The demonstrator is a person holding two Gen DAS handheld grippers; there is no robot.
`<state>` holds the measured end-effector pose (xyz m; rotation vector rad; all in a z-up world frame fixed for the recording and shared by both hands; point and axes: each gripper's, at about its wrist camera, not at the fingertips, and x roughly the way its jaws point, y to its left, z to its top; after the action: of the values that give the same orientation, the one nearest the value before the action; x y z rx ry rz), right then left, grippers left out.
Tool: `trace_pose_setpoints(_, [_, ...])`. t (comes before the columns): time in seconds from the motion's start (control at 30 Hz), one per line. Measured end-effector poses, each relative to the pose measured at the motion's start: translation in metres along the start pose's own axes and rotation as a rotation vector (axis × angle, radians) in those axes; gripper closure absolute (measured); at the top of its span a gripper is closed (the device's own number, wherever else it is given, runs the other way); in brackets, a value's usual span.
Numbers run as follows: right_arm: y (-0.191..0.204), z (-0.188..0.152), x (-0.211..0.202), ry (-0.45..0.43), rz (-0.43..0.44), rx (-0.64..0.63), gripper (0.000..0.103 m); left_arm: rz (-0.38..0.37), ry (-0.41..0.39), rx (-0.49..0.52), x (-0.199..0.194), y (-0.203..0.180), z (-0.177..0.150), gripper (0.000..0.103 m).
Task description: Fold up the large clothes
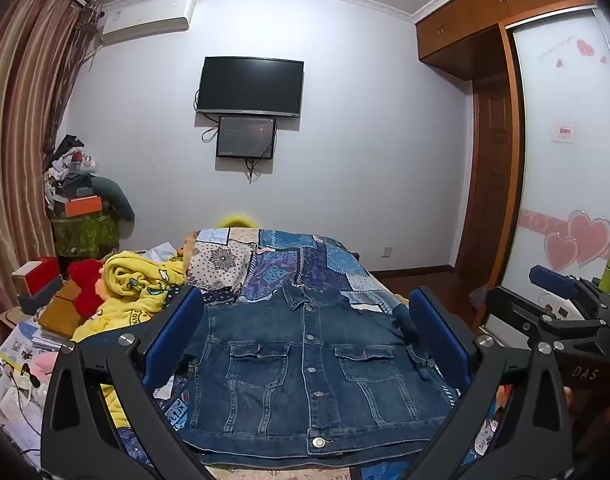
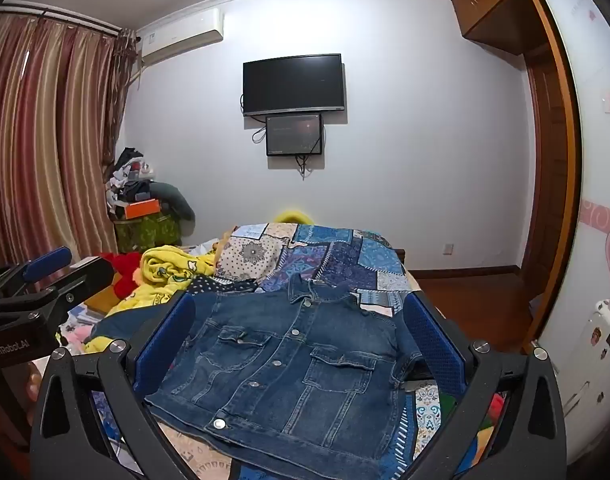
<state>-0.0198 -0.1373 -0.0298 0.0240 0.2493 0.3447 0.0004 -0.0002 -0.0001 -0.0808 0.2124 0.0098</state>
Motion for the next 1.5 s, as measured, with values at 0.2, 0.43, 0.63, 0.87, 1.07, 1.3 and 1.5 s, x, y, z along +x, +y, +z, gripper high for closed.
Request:
trace_pose_setpoints(0.2, [-0.001,0.0,0.0,-0.001,-0.007,0.003,0.0,-0.006,0.002,0.01,0.001,-0.002,0.0,0.0])
trace_pose_setpoints(0.43, [-0.006,-0.002,0.0,-0.001,-0.005,0.031,0.0,-0.009,0.015,-0.02,0.004,0.005,-0.001,0.0])
trace_pose_setpoints(0.63, [-0.007,-0.002,0.001,0.004,-0.008,0.033,0.0,-0.007,0.023,-0.018,0.005,0.005,0.0,0.0])
trace_pose_setpoints(0.87, [-0.007,0.0,0.002,0.006,-0.008,0.035,0.0,-0.009,0.02,-0.013,0.005,0.004,0.0,0.0])
trace_pose_setpoints(1.07, [-0.008,0.0,0.002,0.006,-0.011,0.04,0.0,-0.01,0.019,-0.007,0.006,0.001,0.0,0.0])
trace_pose_setpoints(1.3, [-0.012,-0.001,0.003,0.007,-0.01,0.044,0.0,-0.009,0.015,-0.004,0.007,0.001,0.0,0.0])
trace_pose_setpoints(1.5, [-0.011,-0.001,0.003,0.005,-0.017,0.038,0.0,-0.007,0.012,-0.002,0.007,0.001,0.0,0.0])
